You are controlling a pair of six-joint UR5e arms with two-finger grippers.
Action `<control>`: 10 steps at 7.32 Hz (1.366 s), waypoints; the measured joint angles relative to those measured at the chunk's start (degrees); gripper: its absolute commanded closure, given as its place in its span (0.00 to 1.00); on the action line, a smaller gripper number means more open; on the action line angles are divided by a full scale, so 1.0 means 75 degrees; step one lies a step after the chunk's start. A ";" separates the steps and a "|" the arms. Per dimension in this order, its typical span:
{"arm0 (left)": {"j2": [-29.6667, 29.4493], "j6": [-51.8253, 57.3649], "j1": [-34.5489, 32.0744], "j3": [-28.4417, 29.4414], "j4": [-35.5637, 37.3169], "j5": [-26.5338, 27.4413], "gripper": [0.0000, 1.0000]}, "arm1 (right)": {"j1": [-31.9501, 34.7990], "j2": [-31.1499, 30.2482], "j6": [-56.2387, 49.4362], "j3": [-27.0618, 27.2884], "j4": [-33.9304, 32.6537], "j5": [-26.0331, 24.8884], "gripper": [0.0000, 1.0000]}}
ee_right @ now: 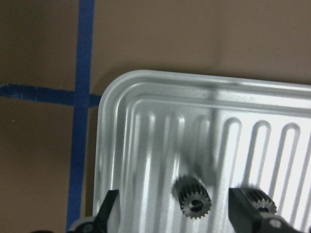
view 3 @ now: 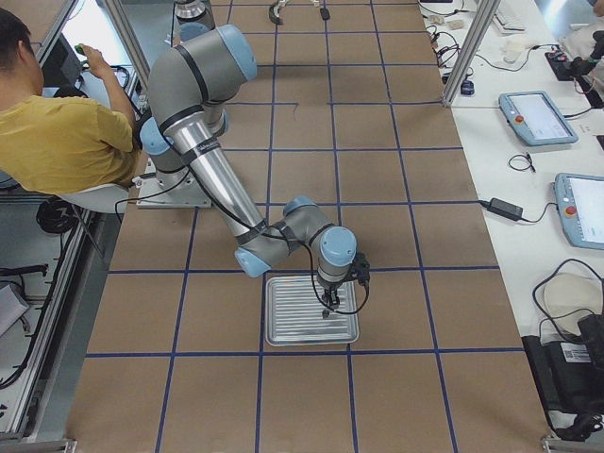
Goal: Place bearing gear from tray to pile
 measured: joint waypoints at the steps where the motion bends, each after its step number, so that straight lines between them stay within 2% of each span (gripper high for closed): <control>1: 0.0000 0.0000 0.0002 0.0000 -0.0009 0.0005 0.00 | -0.0004 0.0021 -0.0016 0.0003 -0.0008 -0.0075 0.33; 2: 0.0000 0.0000 0.0002 0.0000 -0.0013 0.0008 0.00 | -0.0007 0.0037 -0.0031 0.0002 -0.0018 -0.0151 0.41; 3: 0.0000 0.0000 0.0000 0.0000 -0.0016 0.0009 0.00 | -0.0008 0.0039 -0.0037 0.0001 -0.0023 -0.0264 0.44; 7: -0.0011 0.0004 0.0005 0.0000 -0.0022 0.0007 0.00 | -0.0008 0.0118 -0.0037 -0.0044 -0.0052 -0.0407 0.49; 8: -0.0011 0.0001 0.0005 0.0000 -0.0022 0.0002 0.00 | -0.0008 0.0173 -0.0038 -0.0070 -0.0080 -0.0404 0.61; 10: -0.0012 0.0000 0.0006 0.0000 -0.0022 0.0001 0.00 | -0.0008 0.0204 -0.0015 -0.0085 -0.0088 -0.0409 0.93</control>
